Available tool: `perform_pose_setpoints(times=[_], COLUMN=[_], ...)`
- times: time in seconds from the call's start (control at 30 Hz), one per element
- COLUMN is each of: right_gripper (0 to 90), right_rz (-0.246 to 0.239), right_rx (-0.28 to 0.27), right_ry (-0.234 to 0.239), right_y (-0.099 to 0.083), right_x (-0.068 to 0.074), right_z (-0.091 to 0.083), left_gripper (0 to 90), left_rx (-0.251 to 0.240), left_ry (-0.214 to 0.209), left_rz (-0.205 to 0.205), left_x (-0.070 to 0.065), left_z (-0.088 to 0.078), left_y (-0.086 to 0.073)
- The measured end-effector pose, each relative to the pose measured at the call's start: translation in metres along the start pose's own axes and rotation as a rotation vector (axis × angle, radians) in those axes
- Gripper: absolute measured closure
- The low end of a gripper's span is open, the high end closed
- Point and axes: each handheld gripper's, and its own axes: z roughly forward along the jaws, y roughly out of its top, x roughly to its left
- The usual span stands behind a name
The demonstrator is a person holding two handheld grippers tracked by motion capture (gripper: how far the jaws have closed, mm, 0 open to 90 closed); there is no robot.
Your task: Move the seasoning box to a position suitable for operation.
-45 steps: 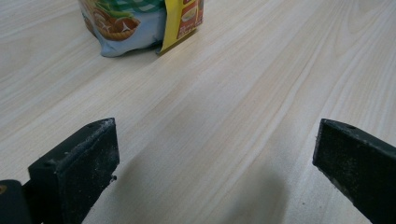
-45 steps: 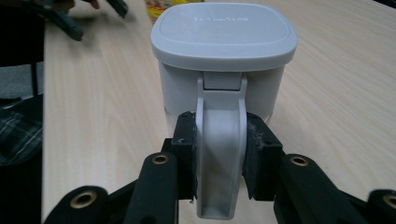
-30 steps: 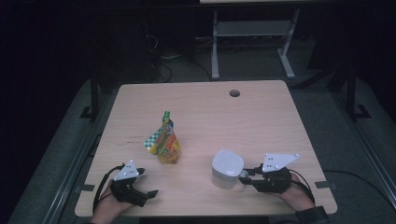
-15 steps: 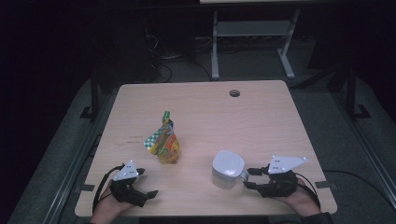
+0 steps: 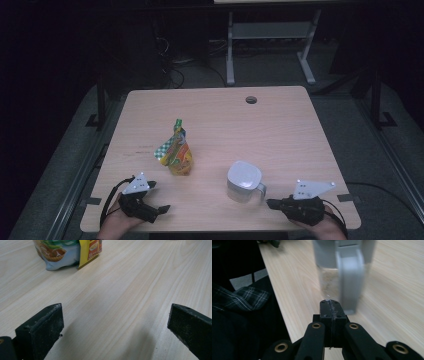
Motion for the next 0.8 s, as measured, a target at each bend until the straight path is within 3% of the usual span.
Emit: perform_pose_setpoints(times=[0.3,0.8], right_gripper=[89.9,90.0], right_rz=[-0.035,-0.017], right_rx=[0.024,0.029], right_ry=[0.026,-0.025], right_y=[0.006,0.011], right_x=[0.004,-0.018], right_z=[0.017,0.021], left_gripper=[0.0,0.0], left_rx=[0.003,0.003], left_ry=[0.0,-0.007], left_rz=[0.003,-0.001], left_x=[0.0,0.0], left_z=[0.001,0.002], left_y=[0.0,0.0])
